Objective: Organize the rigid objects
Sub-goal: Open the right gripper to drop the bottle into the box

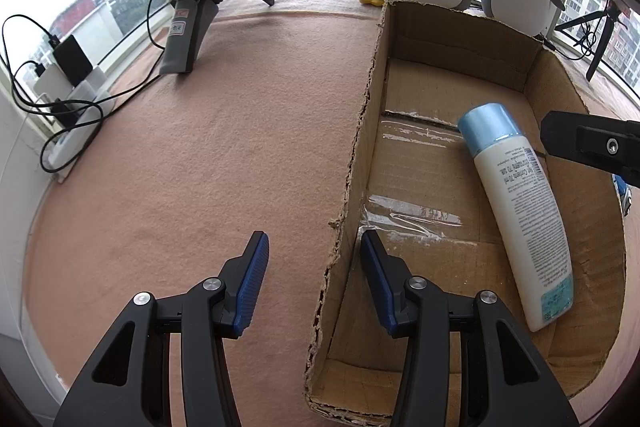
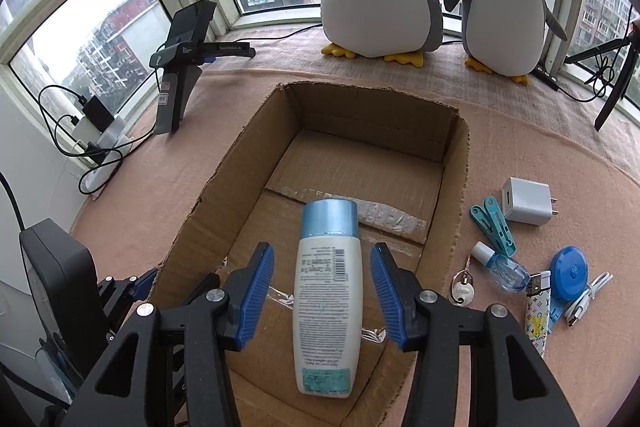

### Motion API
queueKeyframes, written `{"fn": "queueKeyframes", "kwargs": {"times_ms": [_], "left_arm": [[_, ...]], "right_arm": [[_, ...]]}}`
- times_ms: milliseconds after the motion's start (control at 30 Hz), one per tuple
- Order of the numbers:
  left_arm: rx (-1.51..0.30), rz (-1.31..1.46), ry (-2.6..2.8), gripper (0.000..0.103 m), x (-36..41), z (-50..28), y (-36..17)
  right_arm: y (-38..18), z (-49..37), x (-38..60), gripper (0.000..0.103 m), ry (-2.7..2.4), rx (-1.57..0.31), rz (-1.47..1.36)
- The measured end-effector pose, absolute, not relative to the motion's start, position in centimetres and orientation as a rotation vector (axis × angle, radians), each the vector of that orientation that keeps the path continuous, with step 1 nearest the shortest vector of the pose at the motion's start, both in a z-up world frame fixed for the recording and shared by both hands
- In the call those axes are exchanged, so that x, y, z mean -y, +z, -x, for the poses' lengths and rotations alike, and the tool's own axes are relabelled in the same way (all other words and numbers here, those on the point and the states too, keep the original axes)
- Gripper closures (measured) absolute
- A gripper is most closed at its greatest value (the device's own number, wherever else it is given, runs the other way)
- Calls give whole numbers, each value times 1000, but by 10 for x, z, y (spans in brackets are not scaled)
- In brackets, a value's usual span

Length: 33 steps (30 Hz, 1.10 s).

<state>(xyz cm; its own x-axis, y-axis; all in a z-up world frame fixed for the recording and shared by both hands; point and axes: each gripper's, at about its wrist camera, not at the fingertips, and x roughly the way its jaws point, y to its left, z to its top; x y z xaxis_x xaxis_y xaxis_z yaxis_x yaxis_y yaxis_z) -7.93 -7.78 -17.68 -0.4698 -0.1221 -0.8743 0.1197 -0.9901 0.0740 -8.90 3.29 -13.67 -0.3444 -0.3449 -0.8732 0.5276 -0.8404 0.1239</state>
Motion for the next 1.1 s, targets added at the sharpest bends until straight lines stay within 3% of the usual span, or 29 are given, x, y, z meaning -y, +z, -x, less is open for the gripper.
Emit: {"fn": "queueKeyframes", "kwargs": {"times_ms": [533, 1100], "left_arm": [[6, -1529, -2582, 56, 77, 79, -177], [13, -1527, -2584, 56, 76, 79, -178]], "right_arm": [[-128, 84, -54, 50, -2231, -229, -1344], [-117, 107, -164, 50, -2404, -87, -1412]]}}
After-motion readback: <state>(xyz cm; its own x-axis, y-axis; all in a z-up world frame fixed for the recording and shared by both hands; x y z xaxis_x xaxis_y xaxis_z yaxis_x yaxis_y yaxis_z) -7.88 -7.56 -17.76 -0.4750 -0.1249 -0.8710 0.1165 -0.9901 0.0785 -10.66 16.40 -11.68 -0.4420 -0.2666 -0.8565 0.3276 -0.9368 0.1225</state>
